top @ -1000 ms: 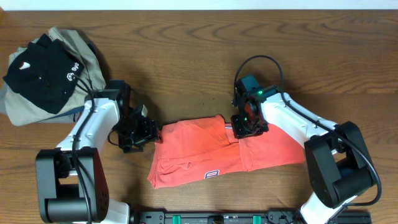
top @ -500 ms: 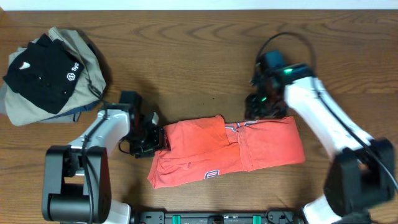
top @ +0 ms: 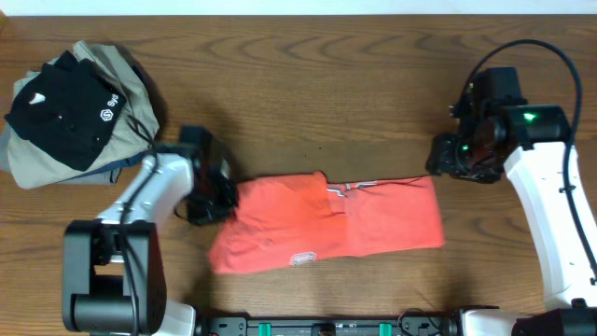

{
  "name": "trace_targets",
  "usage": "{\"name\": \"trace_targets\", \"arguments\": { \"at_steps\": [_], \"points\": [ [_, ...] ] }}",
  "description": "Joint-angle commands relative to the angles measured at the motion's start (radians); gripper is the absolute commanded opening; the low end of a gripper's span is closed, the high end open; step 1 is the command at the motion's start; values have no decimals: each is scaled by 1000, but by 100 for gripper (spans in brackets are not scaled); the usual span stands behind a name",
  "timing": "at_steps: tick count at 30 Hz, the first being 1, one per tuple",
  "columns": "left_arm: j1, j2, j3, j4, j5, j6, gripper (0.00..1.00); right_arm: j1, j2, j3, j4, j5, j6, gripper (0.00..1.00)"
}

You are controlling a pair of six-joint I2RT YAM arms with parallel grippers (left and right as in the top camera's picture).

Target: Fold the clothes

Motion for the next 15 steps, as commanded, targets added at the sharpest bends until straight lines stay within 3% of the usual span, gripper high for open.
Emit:
{"name": "trace_targets", "arguments": {
  "at_steps": [1, 3, 8, 15],
  "points": [
    [63, -4, 177, -70, -204, -67, 6, -45, -14, 7, -6, 38, -31, 60],
    [90, -4, 283, -143, -260, -75, 6, -64, -14, 7, -7, 38, -39, 59],
    [82, -4, 475, -308, -240, -109, 6, -84, -14, 7, -3, 38, -58, 60],
    [-143, -2, 523, -341, -57, -164, 6, -85, -14, 7, -2, 38, -69, 60]
  ]
}}
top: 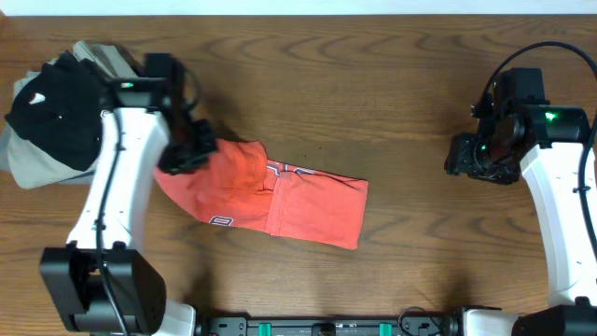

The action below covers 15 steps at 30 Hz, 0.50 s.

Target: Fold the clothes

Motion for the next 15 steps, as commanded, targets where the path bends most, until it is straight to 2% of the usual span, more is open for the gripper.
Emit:
{"name": "trace_targets", "arguments": {
  "at_steps": [1, 3, 9, 12, 15],
  "points": [
    [-152, -2, 16, 25, 89, -61, 6, -5, -14, 7, 0, 10, -24, 60],
    [-259, 3, 16, 74, 89, -75, 6, -5, -14, 7, 0, 10, -24, 60],
    [-510, 67, 16, 132, 89, -215, 6, -5, -14, 7, 0, 10, -25, 60],
    [-601, 105, 16, 154, 92, -293, 6, -5, -14, 7, 1, 10, -24, 60],
    [-664, 117, 16, 219, 145, -305, 6, -5, -14, 7, 2, 10, -24, 61]
  ]
}}
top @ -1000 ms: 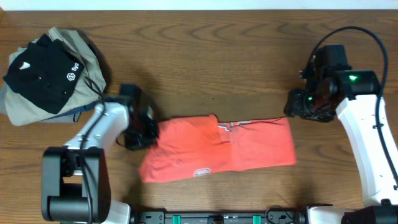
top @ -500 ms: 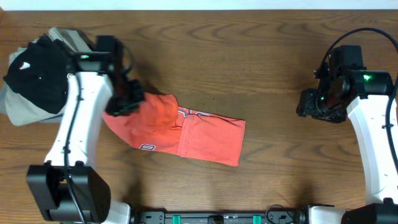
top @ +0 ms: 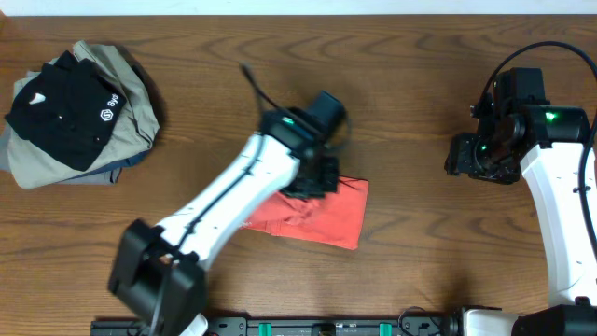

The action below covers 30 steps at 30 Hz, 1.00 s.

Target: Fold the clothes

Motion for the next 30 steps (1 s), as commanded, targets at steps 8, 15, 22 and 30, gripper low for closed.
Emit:
{"name": "trace_targets", "arguments": {
  "at_steps": [8, 15, 22, 30],
  "points": [
    [-90, 2, 16, 113, 122, -96, 39, -4, -13, 7, 3, 7, -15, 63],
    [-27, -55, 25, 19, 101, 73, 59, -3, -13, 7, 3, 5, -15, 72],
    [241, -204, 27, -81, -117, 81, 59, 23, 3, 6, -4, -360, -257, 71],
    [612, -219, 26, -130, -120, 82, 69, 245, 98, -26, 41, -534, -283, 70]
  ]
}}
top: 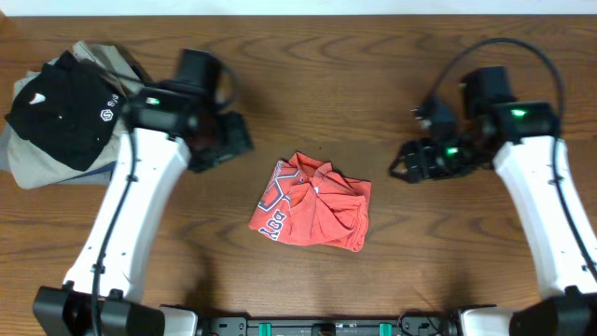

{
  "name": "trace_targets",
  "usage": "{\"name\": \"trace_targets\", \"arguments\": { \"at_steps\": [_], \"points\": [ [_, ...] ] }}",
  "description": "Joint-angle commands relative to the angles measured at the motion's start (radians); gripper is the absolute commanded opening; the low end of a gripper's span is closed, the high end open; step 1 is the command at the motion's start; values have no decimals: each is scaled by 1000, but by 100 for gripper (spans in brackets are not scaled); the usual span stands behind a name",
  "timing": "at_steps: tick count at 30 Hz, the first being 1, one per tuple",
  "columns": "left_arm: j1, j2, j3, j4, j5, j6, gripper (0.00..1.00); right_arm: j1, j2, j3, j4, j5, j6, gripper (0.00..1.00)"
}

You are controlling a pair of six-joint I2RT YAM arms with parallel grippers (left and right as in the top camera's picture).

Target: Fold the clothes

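Note:
A red-orange garment [312,207] lies folded into a small, rumpled bundle in the middle of the table, printed side up. My left gripper [229,142] hovers up and to the left of it, clear of the cloth, and looks open with nothing held. My right gripper [403,168] points left toward the bundle's right side, a short gap away, and also looks open and empty.
A pile of clothes sits at the far left corner: a black shirt [58,105] on top of a beige garment [37,166]. The wooden table [308,75] stretches bare behind the bundle. Cables loop over the right arm [532,177].
My left gripper was over the garment's right half and now sits apart at the upper left, having let go. The cloth lies as a smaller bundle. My right gripper has moved left toward it.
The garment first lay spread wide, with my left gripper at its left edge. Then that edge was lifted and the cloth dragged left. After that the left gripper was over the right half, the cloth doubled. Now it rests released as a compact bundle.

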Motion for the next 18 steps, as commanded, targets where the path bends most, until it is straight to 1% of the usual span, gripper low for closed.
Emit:
{"name": "trace_targets", "arguments": {
  "at_steps": [1, 4, 7, 10, 14, 15, 16, 17, 18],
  "points": [
    [126, 11, 10, -18, -30, 15, 70, 123, 69, -21, 28, -136, -43, 71],
    [224, 10, 10, -35, -21, 18, 71, 231, 129, -21, 93, -167, -18, 71],
    [283, 10, 10, -56, 18, 55, 71, 316, 185, -21, 197, -140, 84, 71],
    [307, 10, 10, -76, 23, 83, 71, 385, 246, -21, 284, -95, 163, 70],
    [307, 10, 10, -82, 23, 100, 72, 450, 335, -21, 338, -13, 239, 66],
    [307, 10, 10, -82, 23, 100, 72, 461, 356, -21, 342, -14, 239, 62],
    [307, 10, 10, -82, 23, 100, 72, 468, 368, -21, 341, -18, 239, 53],
    [307, 10, 10, -82, 23, 100, 72, 476, 381, -21, 331, -29, 238, 26],
    [307, 10, 10, -82, 23, 100, 72, 480, 390, -21, 307, -29, 238, 4]
  ]
}}
